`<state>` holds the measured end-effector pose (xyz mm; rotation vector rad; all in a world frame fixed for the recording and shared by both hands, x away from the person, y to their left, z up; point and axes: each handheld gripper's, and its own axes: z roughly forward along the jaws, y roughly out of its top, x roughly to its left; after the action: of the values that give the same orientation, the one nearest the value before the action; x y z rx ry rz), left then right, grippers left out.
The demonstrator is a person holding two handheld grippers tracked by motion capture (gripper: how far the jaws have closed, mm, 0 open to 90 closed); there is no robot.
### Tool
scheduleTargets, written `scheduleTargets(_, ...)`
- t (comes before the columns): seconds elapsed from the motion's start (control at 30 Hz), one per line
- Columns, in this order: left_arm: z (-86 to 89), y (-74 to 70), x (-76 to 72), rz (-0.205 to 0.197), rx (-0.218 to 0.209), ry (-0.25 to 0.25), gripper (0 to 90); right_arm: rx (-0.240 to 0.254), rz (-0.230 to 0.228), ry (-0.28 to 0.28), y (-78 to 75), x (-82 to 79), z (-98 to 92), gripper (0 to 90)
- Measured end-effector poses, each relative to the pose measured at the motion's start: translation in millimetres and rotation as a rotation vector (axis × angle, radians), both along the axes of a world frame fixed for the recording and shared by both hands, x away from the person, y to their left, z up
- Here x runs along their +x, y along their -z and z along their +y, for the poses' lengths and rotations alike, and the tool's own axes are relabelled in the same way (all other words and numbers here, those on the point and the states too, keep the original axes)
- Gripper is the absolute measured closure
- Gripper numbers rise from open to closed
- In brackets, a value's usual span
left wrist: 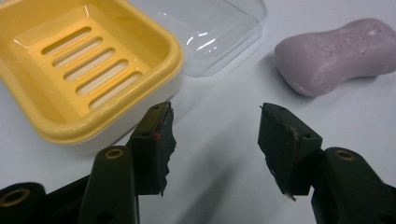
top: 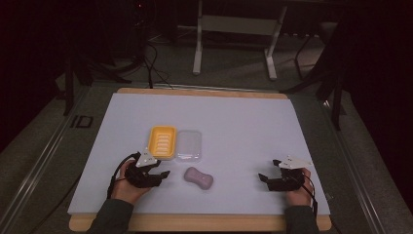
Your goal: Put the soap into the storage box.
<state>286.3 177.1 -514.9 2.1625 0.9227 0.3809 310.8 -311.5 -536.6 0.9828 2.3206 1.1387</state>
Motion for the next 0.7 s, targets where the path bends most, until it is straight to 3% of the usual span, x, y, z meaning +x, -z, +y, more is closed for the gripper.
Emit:
scheduleTargets(0.13, 1.0, -1.3, 1.2, 0.004, 0.005, 0.002, 45.7, 0.035, -0.01, -0.012, -0.9, -1.6, -3.5, 16.1)
scheduleTargets(0.47, 1.4, -7.5, 4.7, 0.008, 0.024, 0.024, 45.4, 0.017, -0.028, -0.018, -0.8, -3.7, -1.5, 21.6)
scheduleTargets(0.57, -0.6, -10.1, 6.6, 0.009, 0.057, 0.042, 44.5, 0.02, -0.025, -0.022, -0.8, -3.4, -1.8, 22.0)
scheduleTargets(0.7, -1.8, -11.7, 7.1, 0.012, 0.064, 0.05, 44.3, 0.019, -0.025, -0.025, -0.8, -3.6, -1.5, 21.9)
